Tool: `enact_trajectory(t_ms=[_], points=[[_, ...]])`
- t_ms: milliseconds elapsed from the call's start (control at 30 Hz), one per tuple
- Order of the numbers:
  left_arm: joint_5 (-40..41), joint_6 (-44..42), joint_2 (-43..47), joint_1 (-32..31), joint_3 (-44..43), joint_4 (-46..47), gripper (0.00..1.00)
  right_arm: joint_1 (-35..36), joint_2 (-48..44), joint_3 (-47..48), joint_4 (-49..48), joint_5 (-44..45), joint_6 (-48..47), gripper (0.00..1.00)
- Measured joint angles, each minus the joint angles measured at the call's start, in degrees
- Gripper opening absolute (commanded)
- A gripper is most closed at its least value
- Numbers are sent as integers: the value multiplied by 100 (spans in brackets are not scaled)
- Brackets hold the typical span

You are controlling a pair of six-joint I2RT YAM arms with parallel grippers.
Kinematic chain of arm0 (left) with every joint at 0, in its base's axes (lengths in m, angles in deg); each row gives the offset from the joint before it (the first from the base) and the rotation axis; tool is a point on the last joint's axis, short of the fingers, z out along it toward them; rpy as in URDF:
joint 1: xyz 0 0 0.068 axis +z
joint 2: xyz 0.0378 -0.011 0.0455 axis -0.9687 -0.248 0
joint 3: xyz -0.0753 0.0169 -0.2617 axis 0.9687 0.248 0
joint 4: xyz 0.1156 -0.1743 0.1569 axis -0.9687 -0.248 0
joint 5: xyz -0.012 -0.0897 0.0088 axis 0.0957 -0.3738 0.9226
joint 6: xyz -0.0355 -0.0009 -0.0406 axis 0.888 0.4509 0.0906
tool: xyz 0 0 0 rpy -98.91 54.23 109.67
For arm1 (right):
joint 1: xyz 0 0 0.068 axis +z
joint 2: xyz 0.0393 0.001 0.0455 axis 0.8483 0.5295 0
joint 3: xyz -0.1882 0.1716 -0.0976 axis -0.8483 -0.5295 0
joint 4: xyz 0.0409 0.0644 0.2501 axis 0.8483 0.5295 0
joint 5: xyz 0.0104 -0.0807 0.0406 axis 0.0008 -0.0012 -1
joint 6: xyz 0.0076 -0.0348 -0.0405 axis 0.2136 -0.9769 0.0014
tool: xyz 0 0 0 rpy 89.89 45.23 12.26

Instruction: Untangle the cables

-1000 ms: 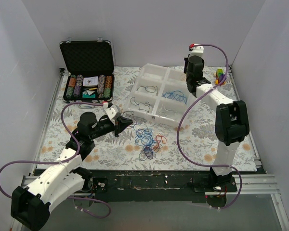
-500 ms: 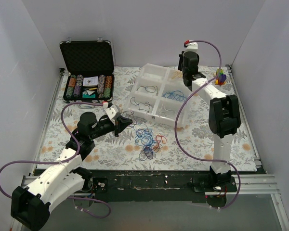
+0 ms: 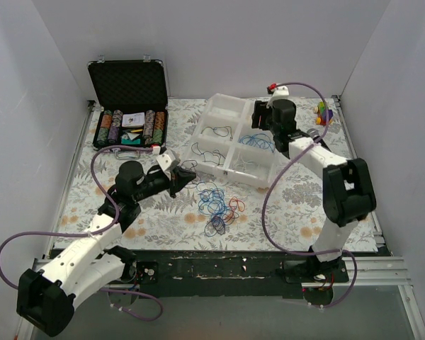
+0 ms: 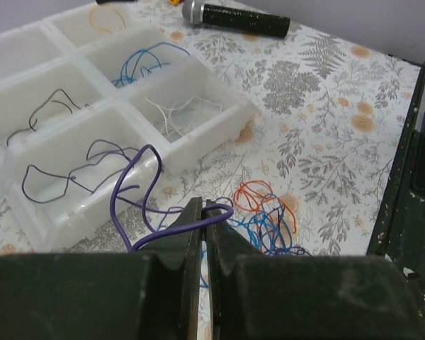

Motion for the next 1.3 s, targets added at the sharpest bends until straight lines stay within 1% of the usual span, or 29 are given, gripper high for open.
enact_trajectory(t_ms=[100,233,333,433,633,733,933,1100,1200,1267,1300], points=[[61,0,-59,0,-236,13,0,227,-1045,-1093,-326,-509,-22,71],[175,-76,-179,0,-680,31,0,717,-2291,-2199,-833,-1344,-70,72],[225,-157,-302,2,-1075,37,0,1128,-2859,-2712,-1058,-1891,-125,72],[232,-214,-417,7,-1537,39,0,1556,-3099,-2994,-1191,-2166,-275,73],[223,-284,-621,17,-2455,-24,0,2249,-3145,-3042,-1285,-2459,-588,75],[199,-284,-671,17,-2721,-70,0,2479,-3097,-3010,-1349,-2485,-662,76],[122,-282,-691,17,-3110,-186,0,2754,-2531,-2693,-1770,-2592,-605,82],[61,-334,-713,28,-3416,-199,0,3001,-1895,-2415,-2111,-2793,-304,84],[52,-417,-713,28,-3519,-197,0,3195,-1679,-2411,-2271,-2907,-101,83],[48,-498,-713,26,-3532,-190,0,3283,-1648,-2437,-2367,-2957,52,80],[46,-529,-713,28,-3532,-201,0,3314,-1652,-2476,-2476,-2990,120,77]])
